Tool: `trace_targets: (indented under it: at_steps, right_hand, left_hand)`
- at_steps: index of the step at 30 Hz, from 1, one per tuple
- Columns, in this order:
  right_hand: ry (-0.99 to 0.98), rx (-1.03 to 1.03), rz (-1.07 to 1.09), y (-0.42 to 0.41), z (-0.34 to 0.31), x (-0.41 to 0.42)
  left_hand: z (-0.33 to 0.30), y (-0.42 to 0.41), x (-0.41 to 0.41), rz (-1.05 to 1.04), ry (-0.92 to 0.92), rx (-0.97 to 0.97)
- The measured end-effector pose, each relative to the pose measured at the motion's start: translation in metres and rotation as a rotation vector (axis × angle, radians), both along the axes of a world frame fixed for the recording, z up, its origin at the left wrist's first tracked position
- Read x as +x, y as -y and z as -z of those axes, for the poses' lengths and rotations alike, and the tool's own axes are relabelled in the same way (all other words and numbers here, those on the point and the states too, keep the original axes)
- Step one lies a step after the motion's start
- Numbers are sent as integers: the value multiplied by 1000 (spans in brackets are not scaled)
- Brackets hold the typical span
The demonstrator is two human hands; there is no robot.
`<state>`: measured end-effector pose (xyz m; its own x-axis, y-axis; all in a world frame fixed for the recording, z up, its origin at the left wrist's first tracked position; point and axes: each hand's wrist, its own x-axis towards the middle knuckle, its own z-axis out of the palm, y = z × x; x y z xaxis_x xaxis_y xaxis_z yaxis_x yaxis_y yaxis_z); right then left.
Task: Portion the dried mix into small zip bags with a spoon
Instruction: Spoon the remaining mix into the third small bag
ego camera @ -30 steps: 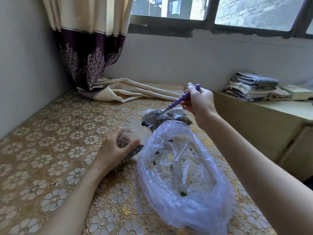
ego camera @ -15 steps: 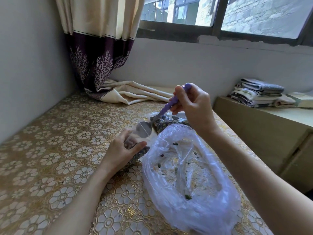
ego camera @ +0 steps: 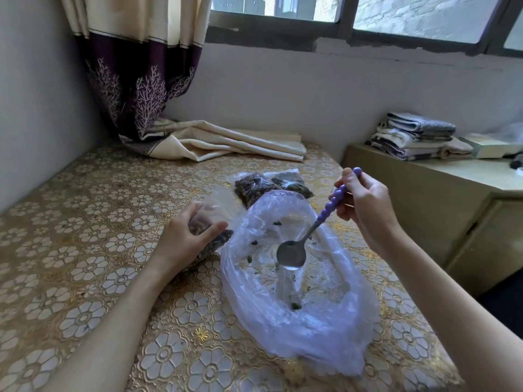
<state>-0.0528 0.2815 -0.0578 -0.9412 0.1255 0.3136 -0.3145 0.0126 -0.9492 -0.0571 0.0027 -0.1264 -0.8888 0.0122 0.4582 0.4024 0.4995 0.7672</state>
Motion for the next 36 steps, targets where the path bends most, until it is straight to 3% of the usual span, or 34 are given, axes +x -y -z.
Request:
trace_targets:
  at_steps: [6, 22, 36]
  right_hand:
    - [52, 160, -164, -3, 9, 1]
    - [244, 104, -424, -8, 24, 14]
    - [292, 141, -579, 4, 22, 18]
  left_hand:
    - [-1, 0, 2, -9, -8, 9]
    - [1, 1, 0, -12, -1, -25]
    - [0, 0, 1, -22, -6, -46]
